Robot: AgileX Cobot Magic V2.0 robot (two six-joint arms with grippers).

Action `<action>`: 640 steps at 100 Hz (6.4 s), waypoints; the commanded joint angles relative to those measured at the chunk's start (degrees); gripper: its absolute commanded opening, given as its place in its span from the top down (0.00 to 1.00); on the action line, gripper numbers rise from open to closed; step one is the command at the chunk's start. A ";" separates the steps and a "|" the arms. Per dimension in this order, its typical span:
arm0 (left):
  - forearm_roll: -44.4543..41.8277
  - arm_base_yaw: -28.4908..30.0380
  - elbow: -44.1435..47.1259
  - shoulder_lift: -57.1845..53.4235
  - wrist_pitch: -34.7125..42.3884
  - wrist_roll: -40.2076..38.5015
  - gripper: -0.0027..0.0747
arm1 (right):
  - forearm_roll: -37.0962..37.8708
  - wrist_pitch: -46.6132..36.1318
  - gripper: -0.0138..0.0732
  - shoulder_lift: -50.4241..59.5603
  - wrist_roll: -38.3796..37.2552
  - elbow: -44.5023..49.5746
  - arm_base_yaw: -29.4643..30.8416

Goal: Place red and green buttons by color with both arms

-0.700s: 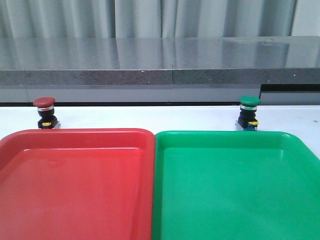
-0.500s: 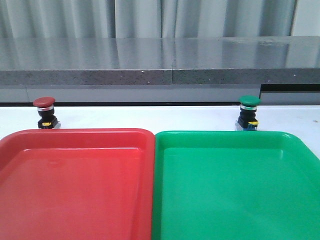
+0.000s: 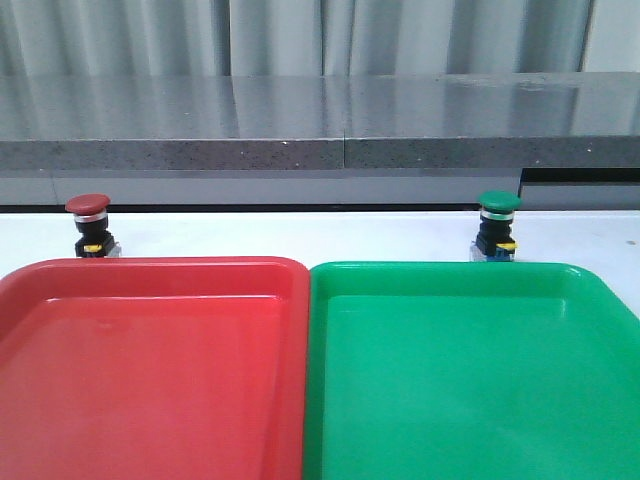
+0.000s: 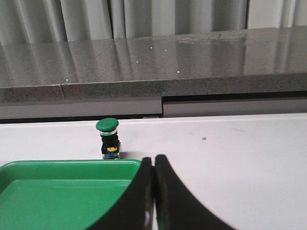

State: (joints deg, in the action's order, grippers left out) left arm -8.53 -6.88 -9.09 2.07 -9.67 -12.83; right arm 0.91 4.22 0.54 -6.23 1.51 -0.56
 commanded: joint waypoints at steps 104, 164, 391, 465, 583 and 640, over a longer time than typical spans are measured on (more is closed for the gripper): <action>7.19 0.11 -35.96 39.55 -27.41 3.47 0.23 | 0.00 -5.02 0.92 -0.06 -0.03 -0.75 0.31; 10.65 -3.62 -52.36 64.99 -21.39 7.40 0.11 | 0.00 -5.02 0.92 -0.06 -0.03 -0.75 0.31; 13.57 -4.67 -66.81 89.93 -25.22 6.30 0.78 | 0.00 -5.02 0.92 -0.06 -0.03 -0.75 0.31; 13.57 -15.86 -43.10 80.33 -10.09 -0.12 0.78 | 0.00 -5.02 0.92 -0.06 -0.03 -0.75 0.31; 15.36 -16.21 -42.22 86.69 -8.69 -0.26 0.24 | 0.00 -5.02 0.92 -0.06 -0.03 -0.75 0.31; 9.97 -6.28 -39.62 62.92 0.14 -0.26 0.26 | 0.00 -5.02 0.92 -0.06 -0.03 -0.75 0.31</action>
State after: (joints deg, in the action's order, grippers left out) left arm 2.74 -14.94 -49.00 71.28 -15.77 -12.56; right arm 0.91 4.22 0.54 -6.23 1.51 -0.56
